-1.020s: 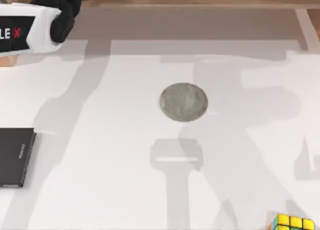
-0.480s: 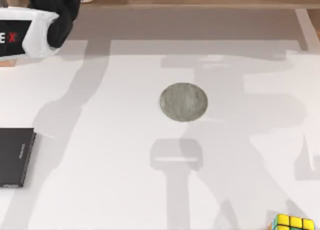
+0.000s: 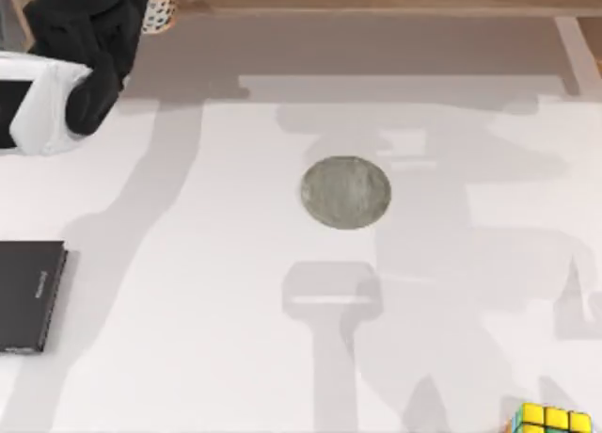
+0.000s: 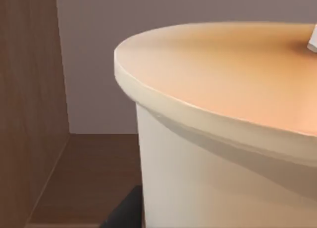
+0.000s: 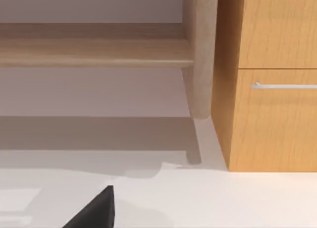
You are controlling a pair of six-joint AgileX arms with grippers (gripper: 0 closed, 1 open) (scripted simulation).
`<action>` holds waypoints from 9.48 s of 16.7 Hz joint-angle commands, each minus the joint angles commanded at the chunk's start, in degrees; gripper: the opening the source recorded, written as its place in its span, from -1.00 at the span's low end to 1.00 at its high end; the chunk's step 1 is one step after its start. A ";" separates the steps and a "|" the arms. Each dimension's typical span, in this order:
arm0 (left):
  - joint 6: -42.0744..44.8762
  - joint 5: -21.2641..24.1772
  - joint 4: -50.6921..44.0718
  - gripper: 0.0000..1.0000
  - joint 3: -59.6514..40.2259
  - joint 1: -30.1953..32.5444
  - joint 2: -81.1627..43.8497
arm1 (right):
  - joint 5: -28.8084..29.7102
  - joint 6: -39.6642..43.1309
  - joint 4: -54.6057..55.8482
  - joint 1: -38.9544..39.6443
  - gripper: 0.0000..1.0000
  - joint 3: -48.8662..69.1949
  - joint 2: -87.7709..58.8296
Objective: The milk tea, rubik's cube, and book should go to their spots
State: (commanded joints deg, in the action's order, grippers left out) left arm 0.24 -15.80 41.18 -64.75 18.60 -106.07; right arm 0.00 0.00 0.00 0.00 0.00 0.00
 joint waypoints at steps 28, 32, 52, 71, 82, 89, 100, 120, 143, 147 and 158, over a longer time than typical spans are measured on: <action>0.33 -31.86 21.07 -1.00 -0.47 32.15 -20.65 | 0.00 0.00 0.00 0.00 1.00 0.00 0.00; 0.46 -31.71 21.01 -1.00 -0.29 31.90 -20.56 | 0.00 0.00 0.00 0.00 1.00 0.00 0.00; 0.25 -31.80 26.36 0.21 -0.23 32.16 -25.76 | 0.00 0.00 0.00 0.00 1.00 0.00 0.00; 0.38 -34.47 28.75 1.00 4.31 34.68 -23.81 | 0.00 0.00 0.00 0.00 1.00 0.00 0.00; 0.49 -36.50 23.19 1.00 6.68 36.41 -15.11 | 0.00 0.00 0.00 0.00 1.00 0.00 0.00; 0.55 -37.22 21.43 1.00 7.14 36.91 -13.11 | 0.00 0.00 0.00 0.00 1.00 0.00 0.00; 0.55 -21.15 3.04 1.00 23.98 20.64 23.40 | 0.00 0.00 0.00 0.00 1.00 0.00 0.00; -0.24 15.80 -41.18 1.00 64.75 -18.60 106.08 | 0.00 0.00 0.00 0.00 1.00 0.00 0.00; -0.24 15.80 -41.18 1.00 64.75 -18.60 106.08 | 0.05 -50.69 -63.05 39.29 1.00 46.27 -70.55; -0.24 15.80 -41.18 1.00 64.75 -18.60 106.08 | 0.05 -52.61 -65.28 40.76 1.00 48.05 -72.77; -0.24 15.80 -41.18 1.00 64.75 -18.60 106.08 | 0.03 -52.78 -51.49 40.86 1.00 38.94 -76.99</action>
State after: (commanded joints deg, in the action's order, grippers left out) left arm 0.00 0.00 0.00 0.00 0.00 0.00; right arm 0.03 -52.78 -51.49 40.86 38.94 -76.99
